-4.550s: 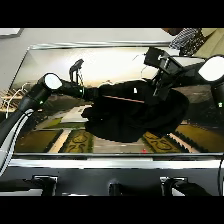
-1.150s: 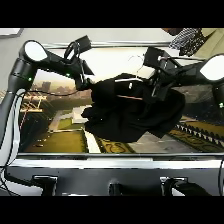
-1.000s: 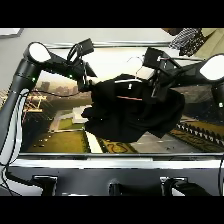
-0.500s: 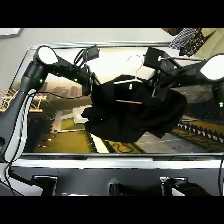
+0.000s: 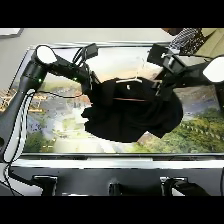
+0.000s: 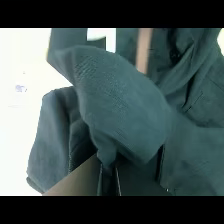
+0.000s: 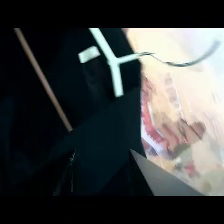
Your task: Fold the clothes and pants, and hang the long-sleeved shirts on hangers.
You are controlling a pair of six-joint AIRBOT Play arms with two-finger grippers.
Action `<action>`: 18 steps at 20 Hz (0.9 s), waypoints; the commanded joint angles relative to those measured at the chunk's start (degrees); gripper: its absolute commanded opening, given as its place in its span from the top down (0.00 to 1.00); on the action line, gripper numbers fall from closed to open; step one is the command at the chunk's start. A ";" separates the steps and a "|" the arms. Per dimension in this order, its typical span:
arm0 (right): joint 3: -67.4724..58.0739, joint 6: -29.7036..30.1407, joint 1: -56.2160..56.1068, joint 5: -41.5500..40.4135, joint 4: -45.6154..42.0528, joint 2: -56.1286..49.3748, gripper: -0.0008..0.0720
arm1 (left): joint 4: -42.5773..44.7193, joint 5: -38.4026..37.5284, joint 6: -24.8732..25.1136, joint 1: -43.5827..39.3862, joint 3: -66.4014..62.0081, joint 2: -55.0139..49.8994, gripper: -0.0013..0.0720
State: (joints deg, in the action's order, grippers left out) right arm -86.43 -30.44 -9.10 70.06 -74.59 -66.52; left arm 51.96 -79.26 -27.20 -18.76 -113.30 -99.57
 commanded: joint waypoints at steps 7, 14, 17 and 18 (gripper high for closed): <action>0.02 -15.85 7.58 -3.43 -11.17 3.48 0.45 | -0.17 1.25 0.24 0.46 -0.02 0.76 0.95; 1.11 -20.63 25.44 0.98 7.26 -0.61 0.29 | -0.15 2.32 0.20 0.46 -0.02 0.76 0.95; 2.78 -20.37 25.27 1.86 13.42 -7.37 0.29 | -0.15 2.29 0.20 0.44 -0.02 0.76 0.95; 2.78 -18.60 25.27 1.84 15.15 -9.90 0.29 | -0.15 2.32 0.20 0.46 -0.02 0.76 0.95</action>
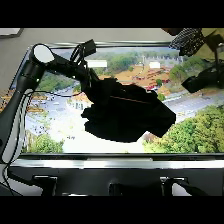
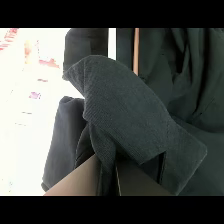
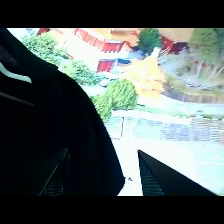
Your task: Fold the clothes and pants, and hang the long-sleeved shirts on hangers.
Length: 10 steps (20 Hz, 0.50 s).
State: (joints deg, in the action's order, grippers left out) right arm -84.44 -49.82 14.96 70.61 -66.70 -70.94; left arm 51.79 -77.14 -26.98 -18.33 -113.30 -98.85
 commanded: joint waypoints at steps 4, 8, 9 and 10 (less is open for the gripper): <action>0.79 18.62 1.20 1.16 10.21 -14.10 0.32 | 0.04 0.20 -0.02 0.02 -0.02 0.02 0.95; 0.79 19.06 1.18 1.27 23.52 -19.96 0.32 | 0.04 0.20 -0.02 0.02 -0.02 0.04 0.94; 0.79 19.06 1.18 1.38 26.10 -21.00 0.32 | 0.04 0.17 -0.02 0.02 -0.02 0.04 0.94; 0.79 19.02 1.18 1.68 27.91 -21.88 0.32 | 0.04 0.17 -0.02 0.02 -0.02 0.04 0.94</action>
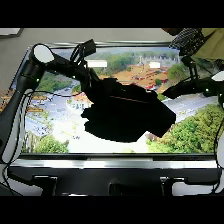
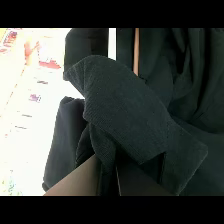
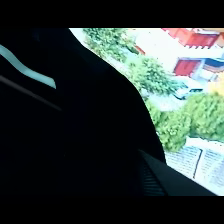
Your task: Fold the clothes and pants, and hang the long-sleeved shirts on hangers.
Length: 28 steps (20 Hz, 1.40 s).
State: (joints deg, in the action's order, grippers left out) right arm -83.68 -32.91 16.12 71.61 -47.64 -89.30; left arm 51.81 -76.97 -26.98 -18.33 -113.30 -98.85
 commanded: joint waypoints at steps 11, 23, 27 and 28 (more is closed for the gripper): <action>0.00 2.12 -3.82 2.38 8.04 -6.14 0.93 | 0.02 0.07 -0.02 0.02 -0.02 0.02 0.94; -0.07 -0.09 -3.82 -1.99 8.00 20.39 0.93 | -2.25 6.99 -0.02 -1.66 -0.02 0.04 0.95; -0.04 -3.91 -3.82 1.84 4.17 27.82 0.93 | -9.35 13.68 -0.02 -3.19 -0.04 0.33 0.95; -0.04 -4.94 -3.82 3.10 2.16 28.65 0.93 | -10.75 14.73 0.00 -3.21 -0.04 0.68 0.95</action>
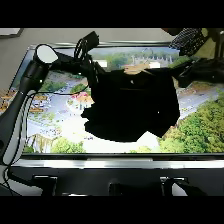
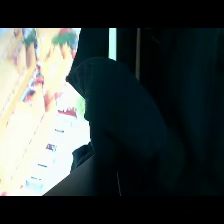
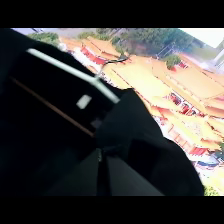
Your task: Fold the clothes and pants, and hang the long-sleeved shirts on hangers.
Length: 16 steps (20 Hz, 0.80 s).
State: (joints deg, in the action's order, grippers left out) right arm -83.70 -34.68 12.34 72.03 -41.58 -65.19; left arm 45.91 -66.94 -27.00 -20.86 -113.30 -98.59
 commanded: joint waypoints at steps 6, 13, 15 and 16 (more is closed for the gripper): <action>-0.02 -5.44 -0.04 1.09 -12.39 4.44 0.93 | -7.23 5.09 0.04 -0.66 -0.04 3.82 0.95; -0.02 -5.44 -0.04 -6.23 -14.19 1.49 0.93 | -12.55 0.28 0.02 -0.68 -0.04 5.95 0.95; -0.02 -5.42 -0.04 -7.72 -14.19 1.51 0.93 | -12.52 -0.07 0.02 -0.68 -0.04 6.03 0.95; -0.02 -5.42 -0.04 -7.52 -14.19 1.51 0.91 | -12.55 -0.04 0.04 -0.68 -0.04 6.05 0.95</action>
State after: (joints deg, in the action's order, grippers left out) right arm -83.70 -40.05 12.34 66.61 -55.31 -63.42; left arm 34.57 -65.87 -27.00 -21.52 -113.30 -92.84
